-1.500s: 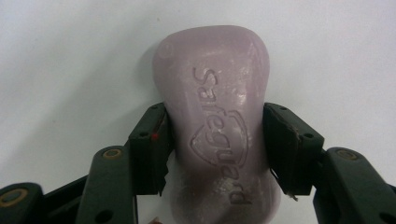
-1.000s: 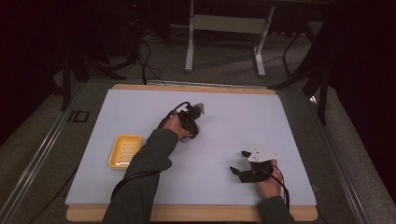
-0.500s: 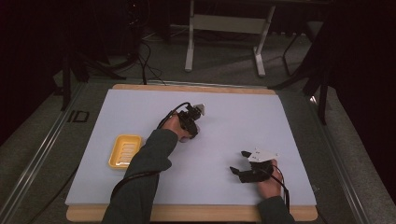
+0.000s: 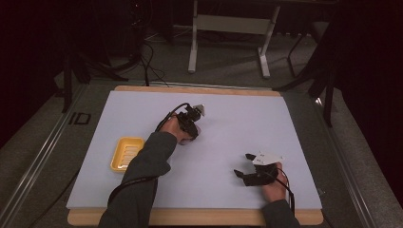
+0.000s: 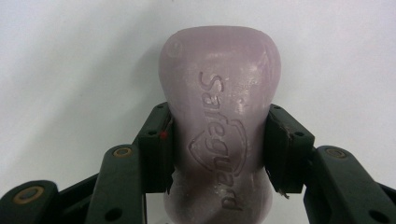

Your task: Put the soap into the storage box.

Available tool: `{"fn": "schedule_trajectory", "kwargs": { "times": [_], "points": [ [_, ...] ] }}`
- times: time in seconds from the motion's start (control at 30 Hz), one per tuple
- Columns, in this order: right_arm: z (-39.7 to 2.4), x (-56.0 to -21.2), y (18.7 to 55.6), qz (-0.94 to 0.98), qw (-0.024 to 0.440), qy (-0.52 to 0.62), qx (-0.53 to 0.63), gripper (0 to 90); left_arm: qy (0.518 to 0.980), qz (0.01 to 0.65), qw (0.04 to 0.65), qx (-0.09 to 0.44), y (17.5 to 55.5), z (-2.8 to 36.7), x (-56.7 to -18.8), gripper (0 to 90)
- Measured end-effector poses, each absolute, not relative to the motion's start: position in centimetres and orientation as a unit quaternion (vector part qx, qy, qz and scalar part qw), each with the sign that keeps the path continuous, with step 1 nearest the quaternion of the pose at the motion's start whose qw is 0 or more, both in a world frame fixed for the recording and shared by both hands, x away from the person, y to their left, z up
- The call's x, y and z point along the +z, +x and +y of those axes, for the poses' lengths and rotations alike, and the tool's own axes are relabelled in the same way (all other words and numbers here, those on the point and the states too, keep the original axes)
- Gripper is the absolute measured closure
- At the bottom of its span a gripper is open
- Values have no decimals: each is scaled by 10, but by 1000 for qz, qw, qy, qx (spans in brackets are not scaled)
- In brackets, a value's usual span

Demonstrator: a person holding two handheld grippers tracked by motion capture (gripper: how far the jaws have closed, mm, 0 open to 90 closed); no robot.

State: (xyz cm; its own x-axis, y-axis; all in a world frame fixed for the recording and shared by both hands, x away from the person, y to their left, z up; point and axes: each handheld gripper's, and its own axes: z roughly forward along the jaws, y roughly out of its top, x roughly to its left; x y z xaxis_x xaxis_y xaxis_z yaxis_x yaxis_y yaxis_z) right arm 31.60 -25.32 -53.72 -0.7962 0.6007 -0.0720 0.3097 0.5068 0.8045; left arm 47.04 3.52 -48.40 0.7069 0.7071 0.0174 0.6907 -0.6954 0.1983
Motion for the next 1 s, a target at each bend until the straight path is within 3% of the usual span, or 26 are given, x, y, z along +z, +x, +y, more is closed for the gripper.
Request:
{"fn": "schedule_trajectory", "kwargs": {
  "times": [1.0],
  "points": [
    [-253, -537, 316, 850, 176, 267, 419, 196, 903, 411, 104, 63, 460, 62, -444, 499]
  ]
}}
